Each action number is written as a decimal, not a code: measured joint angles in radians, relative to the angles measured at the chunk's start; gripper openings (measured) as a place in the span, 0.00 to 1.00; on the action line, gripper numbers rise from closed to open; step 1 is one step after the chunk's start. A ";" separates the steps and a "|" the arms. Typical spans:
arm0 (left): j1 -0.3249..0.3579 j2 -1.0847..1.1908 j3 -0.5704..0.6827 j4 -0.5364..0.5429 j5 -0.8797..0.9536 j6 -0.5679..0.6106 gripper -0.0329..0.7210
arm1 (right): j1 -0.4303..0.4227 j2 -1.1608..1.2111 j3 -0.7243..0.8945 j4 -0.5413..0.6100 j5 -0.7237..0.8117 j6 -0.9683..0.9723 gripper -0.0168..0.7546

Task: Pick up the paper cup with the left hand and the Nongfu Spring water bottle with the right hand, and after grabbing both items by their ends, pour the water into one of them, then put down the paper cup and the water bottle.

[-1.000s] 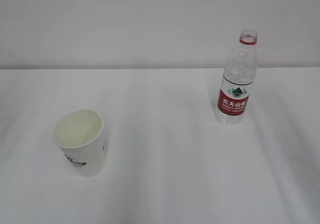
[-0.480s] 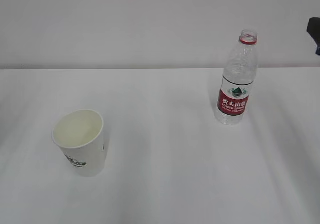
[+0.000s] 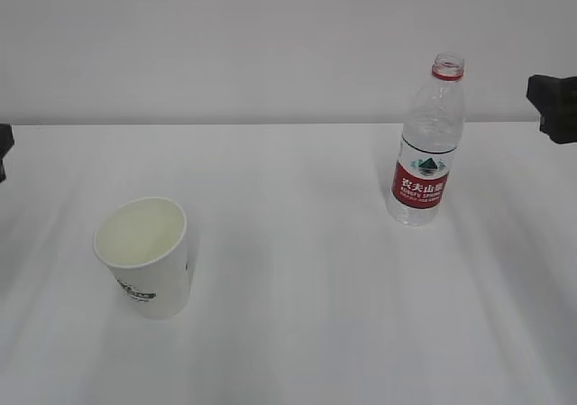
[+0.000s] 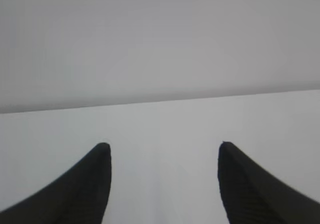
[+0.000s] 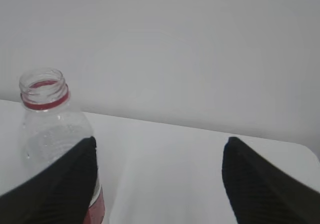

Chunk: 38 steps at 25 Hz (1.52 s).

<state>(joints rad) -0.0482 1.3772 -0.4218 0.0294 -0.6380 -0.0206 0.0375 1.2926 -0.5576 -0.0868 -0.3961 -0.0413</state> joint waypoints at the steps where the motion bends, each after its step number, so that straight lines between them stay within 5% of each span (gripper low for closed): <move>1: -0.003 0.010 0.021 0.000 -0.028 0.000 0.69 | 0.000 0.007 0.000 0.000 0.000 0.004 0.78; 15: -0.097 0.177 0.218 0.000 -0.373 0.000 0.69 | 0.000 0.083 0.234 -0.070 -0.302 0.083 0.78; 24: -0.102 0.235 0.390 0.009 -0.496 -0.009 0.69 | 0.000 0.105 0.374 -0.110 -0.472 0.105 0.78; 38: -0.104 0.235 0.414 0.247 -0.503 -0.038 0.69 | 0.000 0.105 0.534 -0.129 -0.675 0.108 0.78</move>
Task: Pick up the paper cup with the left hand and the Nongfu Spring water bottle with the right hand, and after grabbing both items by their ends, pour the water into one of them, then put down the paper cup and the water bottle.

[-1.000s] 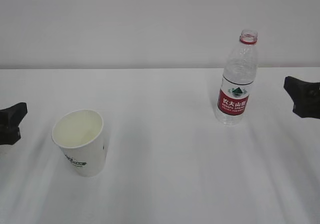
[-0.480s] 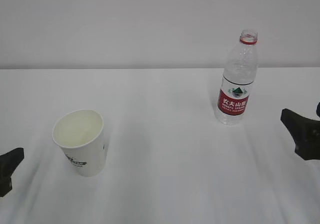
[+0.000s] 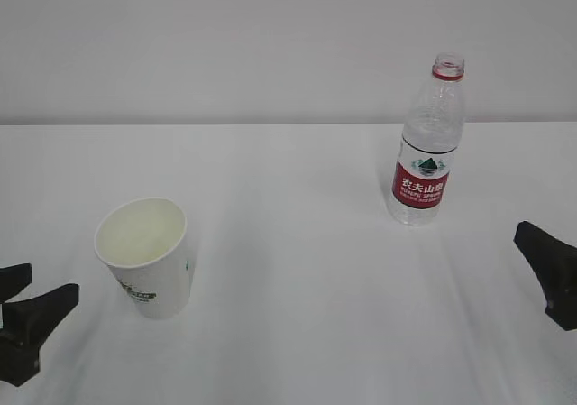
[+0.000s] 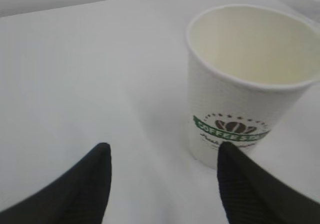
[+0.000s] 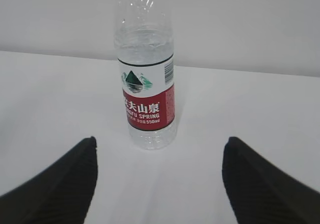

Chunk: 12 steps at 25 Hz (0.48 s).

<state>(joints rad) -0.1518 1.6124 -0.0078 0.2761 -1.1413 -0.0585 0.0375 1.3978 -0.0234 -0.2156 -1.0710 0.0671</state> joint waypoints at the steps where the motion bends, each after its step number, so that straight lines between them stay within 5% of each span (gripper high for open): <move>1: 0.000 0.000 0.000 0.018 0.000 -0.001 0.69 | 0.000 0.000 0.010 0.000 -0.016 0.000 0.78; 12: 0.000 0.000 0.000 0.208 0.000 -0.002 0.65 | 0.000 0.044 0.029 -0.068 -0.065 0.000 0.78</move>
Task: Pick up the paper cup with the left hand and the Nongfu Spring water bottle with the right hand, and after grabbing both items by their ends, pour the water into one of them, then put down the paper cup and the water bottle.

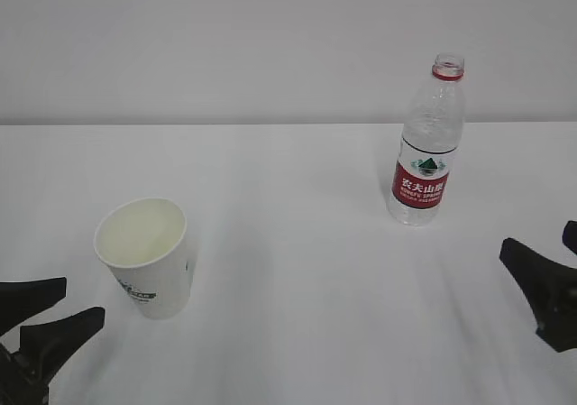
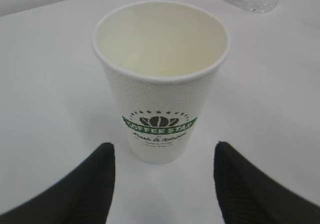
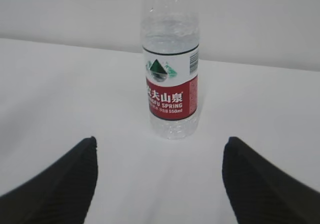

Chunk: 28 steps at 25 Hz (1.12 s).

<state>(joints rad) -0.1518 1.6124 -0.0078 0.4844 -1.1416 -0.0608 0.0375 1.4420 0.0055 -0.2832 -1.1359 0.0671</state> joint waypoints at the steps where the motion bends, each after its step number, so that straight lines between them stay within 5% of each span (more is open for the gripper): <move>1: 0.000 0.000 0.000 0.002 0.000 0.000 0.65 | 0.000 0.015 0.000 -0.005 -0.001 0.000 0.78; 28: 0.000 0.002 0.000 0.006 -0.004 0.000 0.64 | 0.000 0.138 0.000 -0.098 -0.005 -0.013 0.78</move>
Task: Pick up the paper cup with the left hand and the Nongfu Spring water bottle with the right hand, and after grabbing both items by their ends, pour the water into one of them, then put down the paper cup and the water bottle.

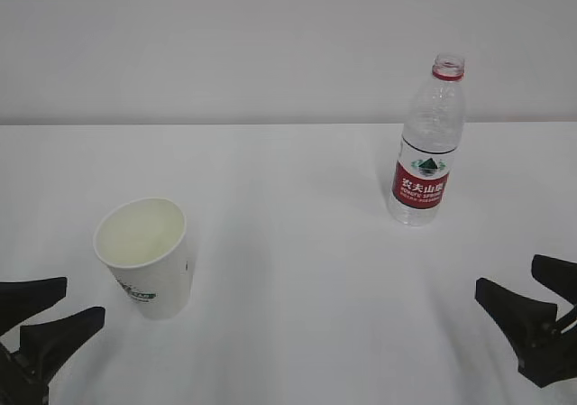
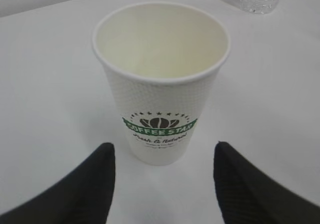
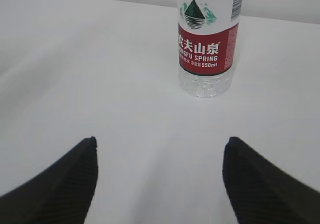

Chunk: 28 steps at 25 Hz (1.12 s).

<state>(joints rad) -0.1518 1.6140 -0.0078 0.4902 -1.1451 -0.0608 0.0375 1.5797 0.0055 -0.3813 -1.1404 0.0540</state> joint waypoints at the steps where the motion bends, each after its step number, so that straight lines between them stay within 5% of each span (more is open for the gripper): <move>1: 0.000 0.000 0.000 0.000 0.000 0.000 0.65 | 0.000 0.000 0.000 0.000 -0.002 -0.005 0.78; 8: 0.000 0.000 0.000 0.000 -0.004 0.027 0.92 | 0.000 0.000 0.000 -0.016 -0.002 -0.009 0.78; 20: 0.000 0.059 -0.070 0.002 -0.007 0.030 0.95 | 0.000 0.000 0.000 -0.049 -0.004 -0.010 0.78; 28: 0.000 0.226 -0.132 0.098 -0.007 0.032 0.95 | 0.000 0.000 0.000 -0.049 -0.004 -0.010 0.78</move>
<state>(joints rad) -0.1518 1.8403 -0.1394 0.5884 -1.1525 -0.0289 0.0375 1.5797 0.0055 -0.4305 -1.1443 0.0442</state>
